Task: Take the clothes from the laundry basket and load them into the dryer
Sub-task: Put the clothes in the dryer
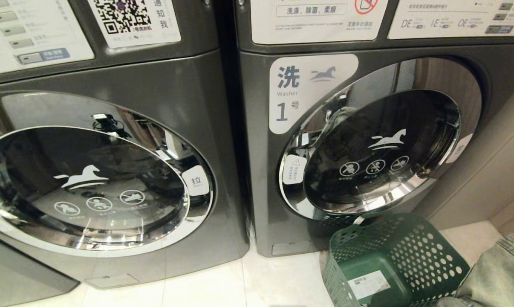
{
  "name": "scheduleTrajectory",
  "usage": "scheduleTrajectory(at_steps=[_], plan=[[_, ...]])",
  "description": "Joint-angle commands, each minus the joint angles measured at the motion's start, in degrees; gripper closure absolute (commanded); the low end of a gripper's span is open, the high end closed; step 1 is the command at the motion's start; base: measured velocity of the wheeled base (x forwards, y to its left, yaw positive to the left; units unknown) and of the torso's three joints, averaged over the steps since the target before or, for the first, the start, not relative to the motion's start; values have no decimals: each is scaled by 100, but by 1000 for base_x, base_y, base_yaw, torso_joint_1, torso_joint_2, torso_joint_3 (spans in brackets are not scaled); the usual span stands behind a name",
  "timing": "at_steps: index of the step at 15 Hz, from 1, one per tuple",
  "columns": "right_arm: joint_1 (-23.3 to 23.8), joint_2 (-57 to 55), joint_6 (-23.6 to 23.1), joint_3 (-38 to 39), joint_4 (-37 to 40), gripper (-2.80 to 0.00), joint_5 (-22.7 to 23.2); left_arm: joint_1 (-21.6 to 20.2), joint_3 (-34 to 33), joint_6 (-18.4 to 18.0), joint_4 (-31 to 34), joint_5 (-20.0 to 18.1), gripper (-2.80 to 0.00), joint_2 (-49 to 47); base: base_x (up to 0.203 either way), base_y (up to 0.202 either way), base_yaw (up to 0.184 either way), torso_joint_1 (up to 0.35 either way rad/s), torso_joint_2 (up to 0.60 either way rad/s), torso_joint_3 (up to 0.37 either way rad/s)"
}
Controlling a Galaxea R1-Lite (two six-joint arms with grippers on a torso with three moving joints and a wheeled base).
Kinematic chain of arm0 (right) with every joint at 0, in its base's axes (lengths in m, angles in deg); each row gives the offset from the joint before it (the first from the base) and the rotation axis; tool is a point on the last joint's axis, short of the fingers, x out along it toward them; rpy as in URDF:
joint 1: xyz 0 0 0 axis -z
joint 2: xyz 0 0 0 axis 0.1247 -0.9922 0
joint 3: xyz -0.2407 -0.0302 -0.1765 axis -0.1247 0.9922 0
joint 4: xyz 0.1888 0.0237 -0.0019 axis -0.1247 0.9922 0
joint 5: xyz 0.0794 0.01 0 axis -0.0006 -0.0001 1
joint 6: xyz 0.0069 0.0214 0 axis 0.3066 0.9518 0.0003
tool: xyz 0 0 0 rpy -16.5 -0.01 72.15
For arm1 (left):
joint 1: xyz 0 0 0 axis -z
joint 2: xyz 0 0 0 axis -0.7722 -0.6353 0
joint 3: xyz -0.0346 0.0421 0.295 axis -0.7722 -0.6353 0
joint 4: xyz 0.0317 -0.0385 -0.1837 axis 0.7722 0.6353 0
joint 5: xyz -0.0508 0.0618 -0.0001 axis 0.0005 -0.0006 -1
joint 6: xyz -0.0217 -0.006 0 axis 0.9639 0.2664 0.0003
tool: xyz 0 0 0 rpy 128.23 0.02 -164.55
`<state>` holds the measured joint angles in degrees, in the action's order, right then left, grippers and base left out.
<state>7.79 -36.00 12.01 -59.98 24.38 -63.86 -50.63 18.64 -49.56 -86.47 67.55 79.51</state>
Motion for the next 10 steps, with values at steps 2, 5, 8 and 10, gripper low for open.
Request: scheduleTrajectory(at_steps=[2,5,8,10], plan=[[-1,-5,-2,0,2,0,2,-1,-167,3,-5,4,0,4,0,0,0,0,0,202],[-1,-5,-2,0,2,0,2,-1,-167,3,-5,4,0,11,0,0,0,2,5,199],[-1,-5,-2,0,2,0,2,-1,-167,3,-5,4,0,11,0,0,0,6,0,203],[-1,-5,-2,0,2,0,2,-1,-167,3,-5,4,0,11,0,0,0,4,1,189]])
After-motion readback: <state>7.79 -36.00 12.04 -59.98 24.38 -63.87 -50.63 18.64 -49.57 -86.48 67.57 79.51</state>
